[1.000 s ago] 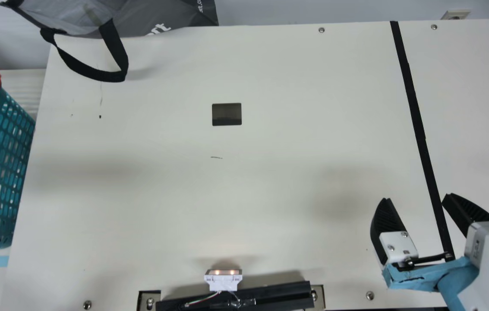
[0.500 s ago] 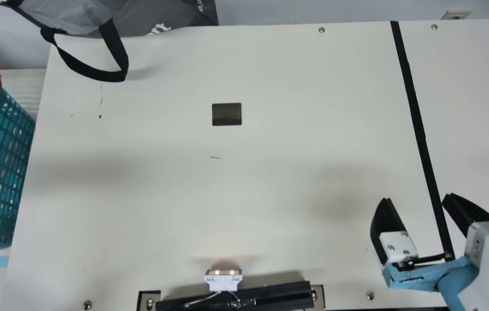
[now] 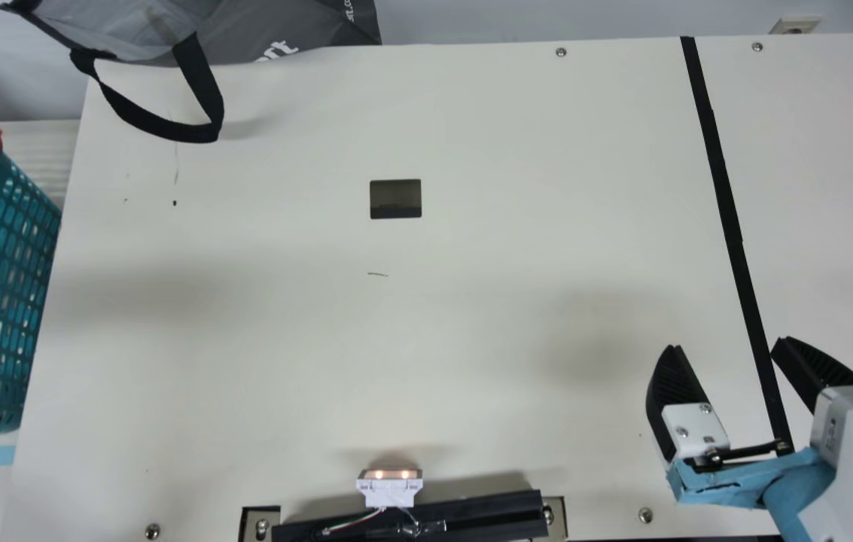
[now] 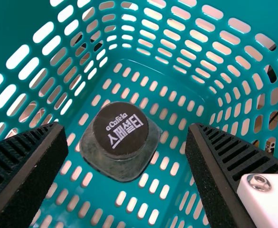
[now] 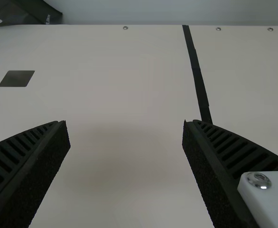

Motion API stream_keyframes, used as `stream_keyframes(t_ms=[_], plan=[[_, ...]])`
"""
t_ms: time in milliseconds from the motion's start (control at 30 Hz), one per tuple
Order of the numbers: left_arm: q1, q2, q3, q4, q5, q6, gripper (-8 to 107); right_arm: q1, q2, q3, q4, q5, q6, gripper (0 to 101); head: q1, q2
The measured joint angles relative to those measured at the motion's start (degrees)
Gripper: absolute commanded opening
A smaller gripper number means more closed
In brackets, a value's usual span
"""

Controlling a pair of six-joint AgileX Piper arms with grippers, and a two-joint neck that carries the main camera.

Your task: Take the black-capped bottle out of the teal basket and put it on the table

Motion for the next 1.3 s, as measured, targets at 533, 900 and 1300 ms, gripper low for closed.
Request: stream_keyframes(t_ms=[533,900,1300], plan=[[-0.7,2.1,0.0,-5.6,0.6,5.8,51,0.0,0.0,0.0,0.0,0.0,0.0,91,0.0,0.3],[-0.9,2.6,-0.4,-7.1,0.2,7.5,0,0.0,0.0,0.0,0.0,0.0,0.0,91,0.0,0.0],[-1.5,0.0,0.2,-4.4,0.1,5.0,0,0.0,0.0,0.0,0.0,0.0,0.0,91,0.0,0.0]])
